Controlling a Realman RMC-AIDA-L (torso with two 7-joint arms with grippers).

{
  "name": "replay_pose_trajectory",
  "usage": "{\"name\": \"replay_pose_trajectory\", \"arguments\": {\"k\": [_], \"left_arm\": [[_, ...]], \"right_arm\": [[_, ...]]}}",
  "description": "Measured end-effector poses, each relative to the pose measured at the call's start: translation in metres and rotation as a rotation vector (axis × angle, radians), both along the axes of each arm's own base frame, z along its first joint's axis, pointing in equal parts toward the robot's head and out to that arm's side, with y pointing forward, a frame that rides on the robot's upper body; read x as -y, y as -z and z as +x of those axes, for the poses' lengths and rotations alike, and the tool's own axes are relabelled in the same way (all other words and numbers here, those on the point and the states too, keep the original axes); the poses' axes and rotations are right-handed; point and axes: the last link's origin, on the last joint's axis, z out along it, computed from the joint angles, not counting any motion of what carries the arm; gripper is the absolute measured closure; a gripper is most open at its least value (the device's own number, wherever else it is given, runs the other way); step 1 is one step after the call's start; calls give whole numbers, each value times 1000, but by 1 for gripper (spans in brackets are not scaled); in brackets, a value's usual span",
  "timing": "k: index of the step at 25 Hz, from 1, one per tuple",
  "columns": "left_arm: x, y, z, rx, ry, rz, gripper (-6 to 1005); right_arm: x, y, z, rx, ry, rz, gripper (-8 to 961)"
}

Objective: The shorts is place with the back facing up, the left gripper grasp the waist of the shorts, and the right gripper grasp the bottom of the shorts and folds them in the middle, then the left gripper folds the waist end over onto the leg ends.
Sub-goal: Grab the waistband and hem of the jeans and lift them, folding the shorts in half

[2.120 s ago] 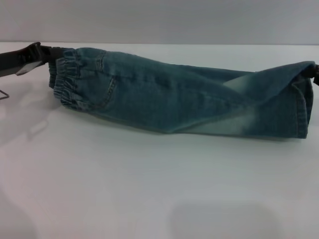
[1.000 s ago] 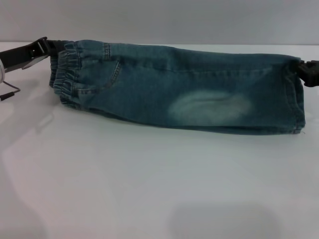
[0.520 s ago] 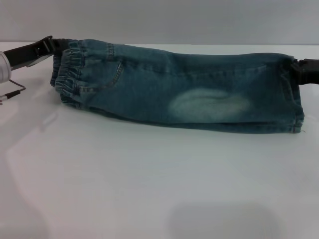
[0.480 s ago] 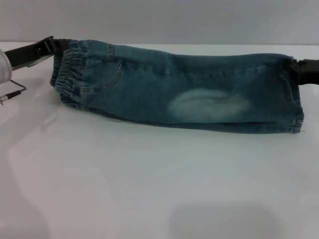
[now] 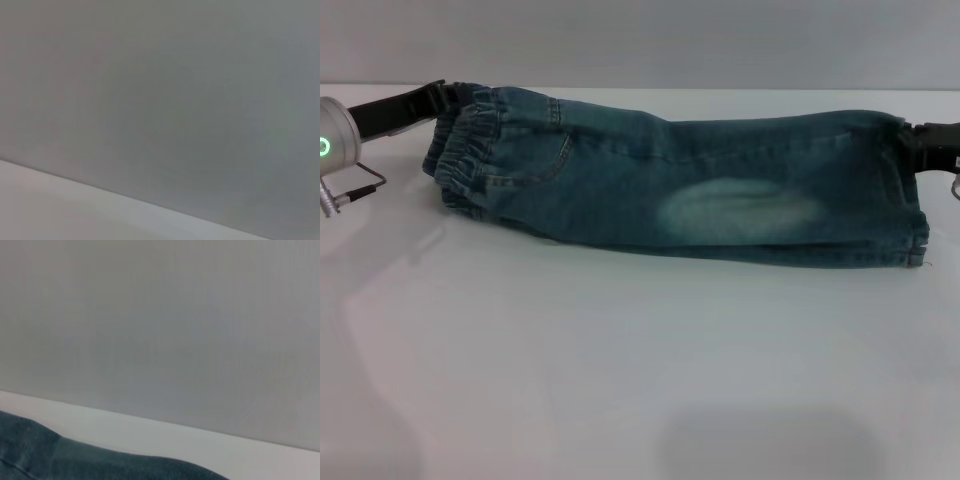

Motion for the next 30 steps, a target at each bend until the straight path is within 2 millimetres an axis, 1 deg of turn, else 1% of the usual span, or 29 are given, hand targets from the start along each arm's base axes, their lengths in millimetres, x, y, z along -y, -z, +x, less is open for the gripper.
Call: {"name": "replay_pose_trajectory", "arguments": {"k": [7,8,10,15,21,26,30], "left_arm": [[-3,9,7,-49,61,-13,963],[-4,12,9,-60,71,-20,963],[-4,14,11,-71,78,-28,902],[-5,13,13,-56,81,-18,686],[-4,10,11,-61,94,0,452],[-4,6,8,-83,105,9,349],[-4,3,8,-123,134,-11,267]], "right_arm": [[-7,4,4,56,47,32,932],[-8,6,3,61,50,32,910],[-8,7,3,66,51,29,865],[-8,7,3,69,51,28,753],[-6,8,5,67,52,24,517],[-4,8,6,64,53,20,319],[-2,10,6,53,50,13,320]]}}
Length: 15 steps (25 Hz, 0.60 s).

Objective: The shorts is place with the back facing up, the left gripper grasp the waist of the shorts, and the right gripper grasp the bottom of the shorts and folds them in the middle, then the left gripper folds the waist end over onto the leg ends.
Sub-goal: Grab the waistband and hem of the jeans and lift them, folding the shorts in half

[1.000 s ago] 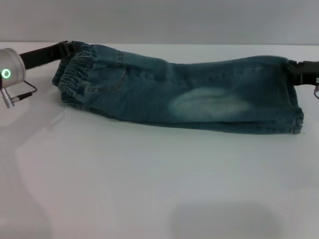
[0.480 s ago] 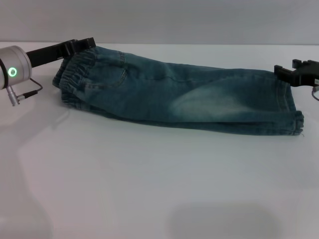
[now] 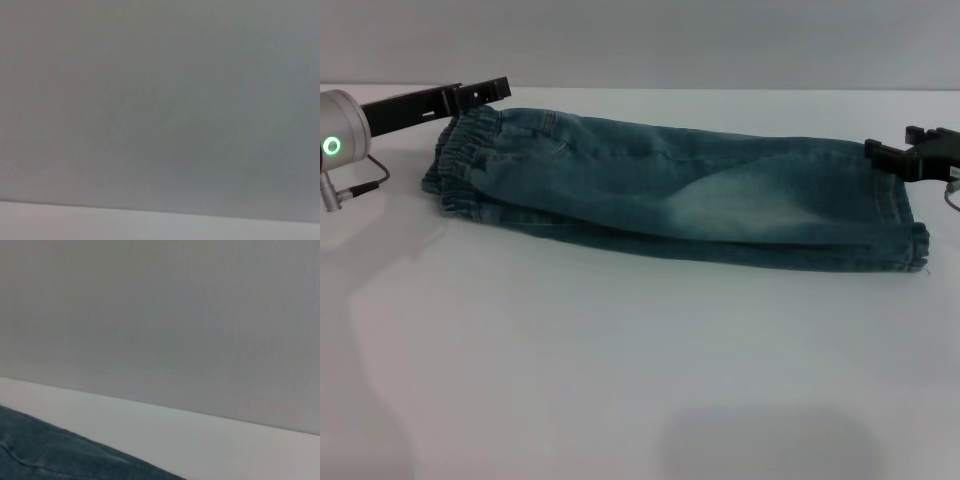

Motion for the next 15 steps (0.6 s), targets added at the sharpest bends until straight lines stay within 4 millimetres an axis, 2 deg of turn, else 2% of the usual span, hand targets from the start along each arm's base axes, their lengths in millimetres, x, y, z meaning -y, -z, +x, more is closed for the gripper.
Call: {"name": "replay_pose_trajectory", "arguments": {"k": [7,15], "left_arm": [[8,-5,-13,-48,1,-3,152],[27,-5,-39,-133,16,-9,160]], "right_arm": [[6,2,2,-40,5,6,319],[9,1,5,-66,16,18,320]]}}
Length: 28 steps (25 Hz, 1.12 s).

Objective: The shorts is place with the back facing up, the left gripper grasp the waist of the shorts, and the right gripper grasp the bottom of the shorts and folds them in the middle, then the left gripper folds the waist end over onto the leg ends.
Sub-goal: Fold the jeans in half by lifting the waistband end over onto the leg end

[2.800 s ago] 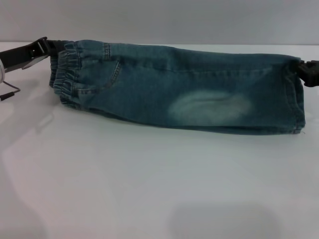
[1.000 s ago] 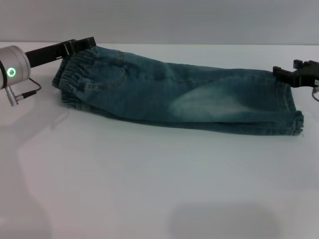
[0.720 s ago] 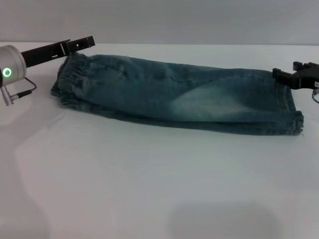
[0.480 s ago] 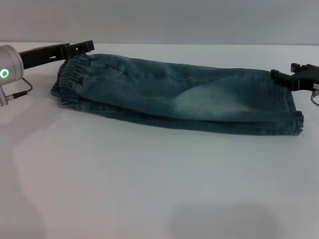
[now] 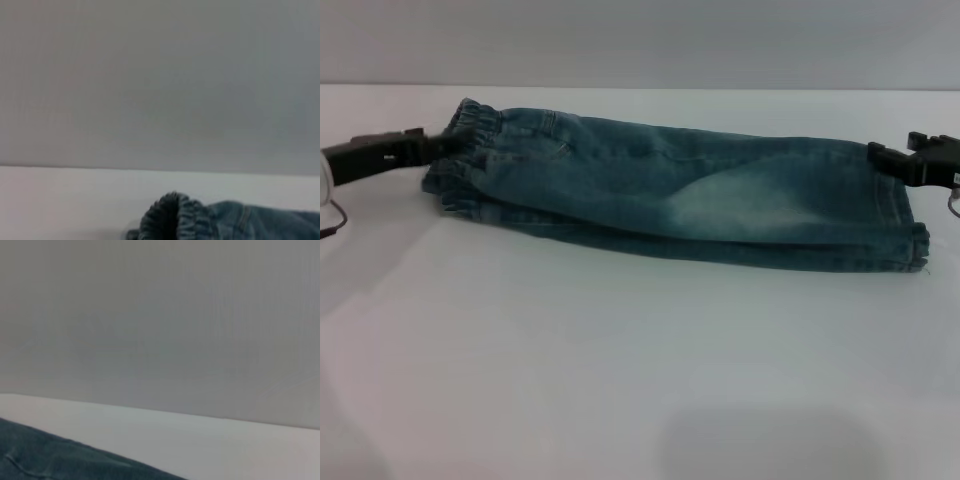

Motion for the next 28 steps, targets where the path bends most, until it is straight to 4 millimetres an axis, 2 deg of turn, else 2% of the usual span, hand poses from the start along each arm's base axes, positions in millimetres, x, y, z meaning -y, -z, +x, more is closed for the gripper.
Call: {"name": "replay_pose_trajectory", "arguments": {"k": [13,28], "left_arm": [[10,10,-19,-135,21,44,173],[8,24,-24,-205,28,34,188]], "right_arm": [[3,3,0,-21,-1,-5,320],[2,4,-3,-28,-9,-9,319]]}}
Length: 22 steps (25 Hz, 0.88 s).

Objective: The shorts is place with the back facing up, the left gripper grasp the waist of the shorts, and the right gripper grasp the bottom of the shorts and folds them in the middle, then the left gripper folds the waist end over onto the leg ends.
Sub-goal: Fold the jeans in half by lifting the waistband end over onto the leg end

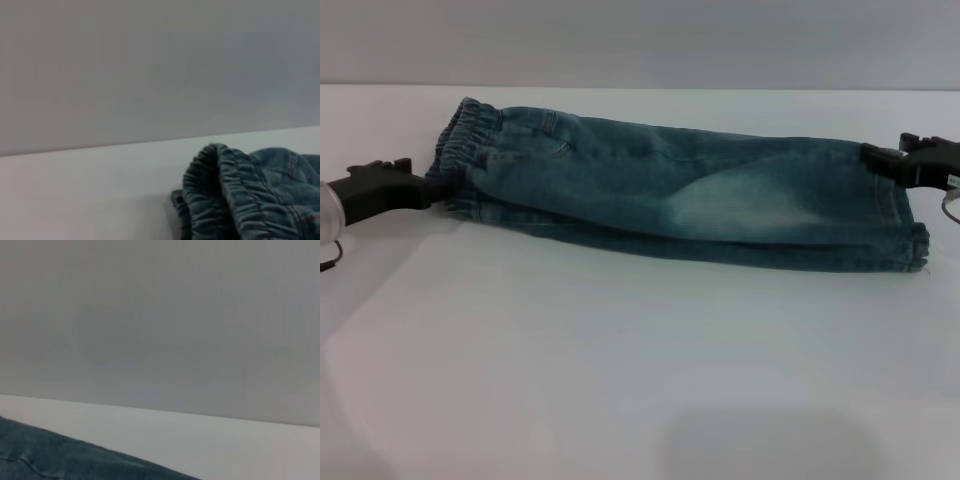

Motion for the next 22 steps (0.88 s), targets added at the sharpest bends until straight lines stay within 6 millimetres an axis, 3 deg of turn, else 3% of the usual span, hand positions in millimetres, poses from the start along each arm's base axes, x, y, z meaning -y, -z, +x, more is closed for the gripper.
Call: {"name": "replay_pose_trajectory", "arguments": {"k": [9,22], "left_arm": [[-4,20,5,-24,6,-34,197],[-4,21,5,-26,3,-35,210]], "right_arm": [[-2,-1,-1,1,-4,3,319],[-2,-1,-2,4,-7,-2,319]]}}
